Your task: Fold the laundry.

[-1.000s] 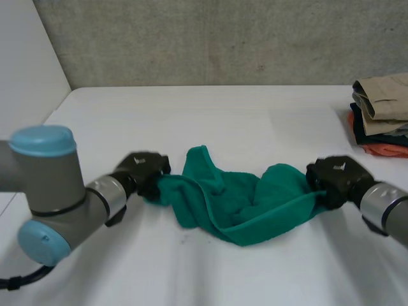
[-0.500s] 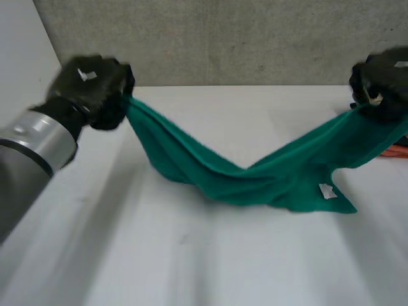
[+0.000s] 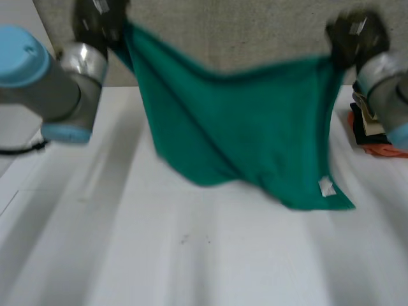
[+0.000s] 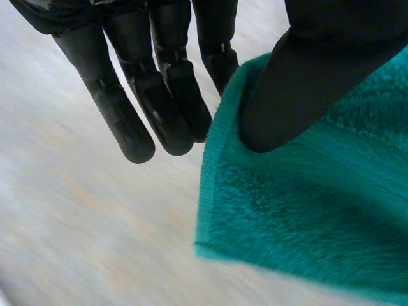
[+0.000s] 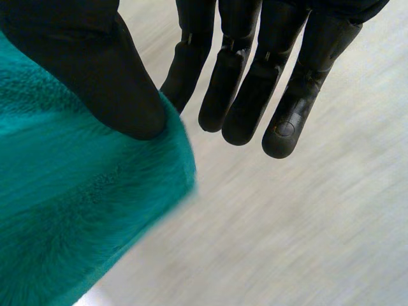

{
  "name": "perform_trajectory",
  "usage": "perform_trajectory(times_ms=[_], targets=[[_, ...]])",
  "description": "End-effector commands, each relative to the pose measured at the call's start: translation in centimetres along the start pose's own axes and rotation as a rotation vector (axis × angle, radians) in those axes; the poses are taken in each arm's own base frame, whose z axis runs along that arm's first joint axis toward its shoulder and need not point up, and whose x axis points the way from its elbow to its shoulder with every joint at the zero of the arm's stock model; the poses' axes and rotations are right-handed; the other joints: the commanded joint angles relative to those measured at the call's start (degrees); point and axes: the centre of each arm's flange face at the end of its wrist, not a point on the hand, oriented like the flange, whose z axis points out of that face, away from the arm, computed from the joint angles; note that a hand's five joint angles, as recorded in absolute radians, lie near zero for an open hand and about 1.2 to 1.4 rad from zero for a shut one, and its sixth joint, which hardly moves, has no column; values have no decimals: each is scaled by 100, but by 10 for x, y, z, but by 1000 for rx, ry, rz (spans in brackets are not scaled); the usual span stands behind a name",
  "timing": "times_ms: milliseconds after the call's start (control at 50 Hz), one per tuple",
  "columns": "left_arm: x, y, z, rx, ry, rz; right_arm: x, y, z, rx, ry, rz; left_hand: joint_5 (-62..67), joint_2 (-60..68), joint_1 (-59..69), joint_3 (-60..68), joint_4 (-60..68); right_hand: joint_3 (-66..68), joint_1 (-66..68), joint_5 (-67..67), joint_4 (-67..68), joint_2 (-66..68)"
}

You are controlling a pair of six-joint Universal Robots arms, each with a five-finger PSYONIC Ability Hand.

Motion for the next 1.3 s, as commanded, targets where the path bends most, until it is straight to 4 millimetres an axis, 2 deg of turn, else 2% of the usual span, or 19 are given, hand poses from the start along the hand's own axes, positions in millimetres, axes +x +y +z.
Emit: perform_trajectory(times_ms=[20, 80, 100, 200, 220, 280, 300, 320, 400, 520, 540, 640, 760, 780, 800, 840, 880, 1160, 1300], targets=[[-29, -54, 23, 205, -137, 2, 45, -101, 11, 383, 227, 43, 1375, 1138, 1413, 1167, 1112, 1198, 2287, 1322, 1198, 1261], [-28, -49, 11, 157, -116, -1, 43, -113, 0, 382, 204, 50, 1375, 1138, 1413, 1167, 1112, 1198, 2287, 1322, 1198, 1261], [-29, -48, 0, 128, -101, -3, 42, -112, -3, 368, 195, 52, 1375, 1138, 1413, 1167, 1112, 1198, 2287, 1322, 1198, 1261], [-31, -37, -42, 10, -56, 0, 22, -87, -27, 236, 81, 69, 1375, 1138, 1413, 1167, 1112, 1198, 2287, 1322, 1198, 1261], [-30, -32, -50, -18, -46, 1, 11, -72, -36, 178, 29, 77, 1375, 1138, 1413, 1167, 1112, 1198, 2287, 1322, 1198, 1261], [-14, -10, -83, -123, 27, -9, -7, -49, -52, 96, -53, 98, 1375, 1138, 1413, 1167, 1112, 1198, 2287, 1322, 1198, 1261], [-9, -3, -92, -152, 48, -12, -21, -33, -64, 42, -110, 106, 1375, 1138, 1413, 1167, 1112, 1198, 2287, 1322, 1198, 1261], [-1, 8, -108, -203, 91, -19, -27, -25, -70, 16, -137, 113, 1375, 1138, 1413, 1167, 1112, 1198, 2287, 1322, 1198, 1261], [13, 35, -146, -320, 174, -34, -55, 8, -99, -105, -254, 146, 1375, 1138, 1413, 1167, 1112, 1198, 2287, 1322, 1198, 1261], [35, 62, -180, -442, 260, -51, -89, 54, -134, -290, -367, 194, 1375, 1138, 1413, 1167, 1112, 1198, 2287, 1322, 1198, 1261], [38, 64, -183, -450, 268, -53, -96, 65, -141, -337, -389, 208, 1375, 1138, 1413, 1167, 1112, 1198, 2287, 1322, 1198, 1261], [38, 72, -189, -486, 268, -66, -105, 89, -152, -456, -425, 256, 1375, 1138, 1413, 1167, 1112, 1198, 2287, 1322, 1198, 1261], [32, 76, -186, -493, 248, -59, -101, 108, -150, -516, -390, 338, 1375, 1138, 1413, 1167, 1112, 1104, 2193, 1228, 1104, 1167], [32, 77, -187, -495, 248, -59, -101, 109, -149, -520, -383, 358, 1375, 1138, 1413, 1167, 1112, 737, 1826, 861, 737, 799], [30, 77, -186, -495, 244, -58, -100, 113, -147, -535, -368, 401, 1375, 1138, 1413, 1167, 1112, -466, 623, -342, -466, -403], [29, 78, -186, -497, 241, -58, -97, 115, -145, -545, -347, 438, 1375, 1138, 1413, 1167, 1112, -2069, -980, -1945, -2069, -2007], [29, 78, -185, -495, 240, -59, -94, 117, -141, -550, -329, 467, 1375, 1138, 1413, 1167, 1112, -2697, -1608, -2573, -2697, -2635], [27, 80, -180, -490, 230, -54, -89, 117, -137, -560, -335, 454, 1375, 1138, 1413, 1167, 1112, -3355, -2266, -3230, -3355, -3292], [25, 80, -177, -488, 226, -53, -99, 132, -138, -612, -381, 400, 1375, 1138, 1413, 1167, 1112, -3254, -2165, -3130, -3254, -3191]])
